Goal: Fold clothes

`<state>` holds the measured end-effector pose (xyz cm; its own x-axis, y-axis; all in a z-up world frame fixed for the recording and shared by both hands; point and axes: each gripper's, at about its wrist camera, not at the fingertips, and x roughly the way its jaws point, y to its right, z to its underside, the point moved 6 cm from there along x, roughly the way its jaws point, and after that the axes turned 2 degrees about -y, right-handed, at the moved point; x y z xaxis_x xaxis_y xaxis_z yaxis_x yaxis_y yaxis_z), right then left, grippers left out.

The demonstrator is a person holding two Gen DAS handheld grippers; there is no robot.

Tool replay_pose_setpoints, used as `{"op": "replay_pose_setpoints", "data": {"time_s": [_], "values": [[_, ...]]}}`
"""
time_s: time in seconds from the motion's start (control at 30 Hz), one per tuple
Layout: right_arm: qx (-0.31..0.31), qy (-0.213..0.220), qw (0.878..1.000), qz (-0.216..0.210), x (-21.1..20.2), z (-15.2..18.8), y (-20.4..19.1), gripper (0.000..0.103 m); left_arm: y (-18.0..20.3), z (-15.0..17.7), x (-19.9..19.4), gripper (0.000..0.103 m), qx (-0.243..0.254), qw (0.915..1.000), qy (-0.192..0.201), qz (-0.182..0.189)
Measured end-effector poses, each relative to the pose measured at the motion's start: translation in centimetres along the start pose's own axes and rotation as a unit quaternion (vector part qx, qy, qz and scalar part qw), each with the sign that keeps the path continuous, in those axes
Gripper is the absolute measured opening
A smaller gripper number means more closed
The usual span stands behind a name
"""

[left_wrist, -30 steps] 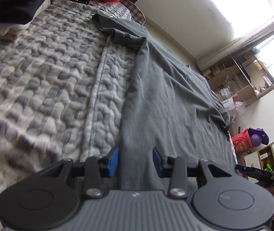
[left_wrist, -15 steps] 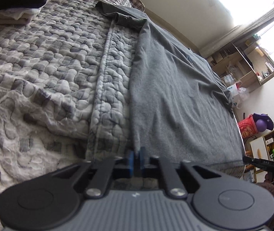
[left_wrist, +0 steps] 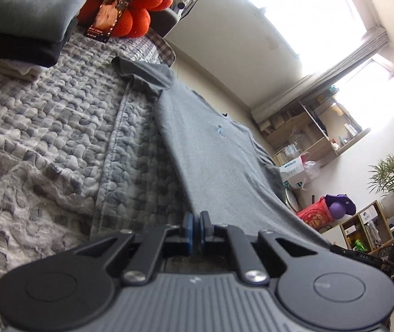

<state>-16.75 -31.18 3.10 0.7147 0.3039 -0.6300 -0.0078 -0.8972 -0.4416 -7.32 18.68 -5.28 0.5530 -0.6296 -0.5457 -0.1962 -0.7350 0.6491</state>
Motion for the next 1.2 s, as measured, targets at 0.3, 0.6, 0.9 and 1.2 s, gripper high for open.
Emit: {"op": "replay_pose_setpoints", "data": {"time_s": [0.3,0.6,0.9,1.2], "values": [[0.043,-0.043,0.998,0.000,1.3,2.7,3.2,0.004,-2.2,2.3,1.6,0.004,0.003,0.9985,-0.047,-0.029],[0.083,-0.108,0.991,0.015,5.1,5.8,6.3,0.004,-6.0,4.7,5.1,0.005,-0.016,0.9920,-0.106,-0.066],[0.033,-0.084,0.994,0.055,4.4,4.7,6.1,0.023,-4.6,3.6,4.2,0.040,0.062,0.9895,-0.057,-0.117],[-0.012,-0.007,0.996,0.089,5.5,0.5,5.9,0.042,-1.2,-0.4,5.7,0.055,0.125,0.9863,0.032,-0.103]]}}
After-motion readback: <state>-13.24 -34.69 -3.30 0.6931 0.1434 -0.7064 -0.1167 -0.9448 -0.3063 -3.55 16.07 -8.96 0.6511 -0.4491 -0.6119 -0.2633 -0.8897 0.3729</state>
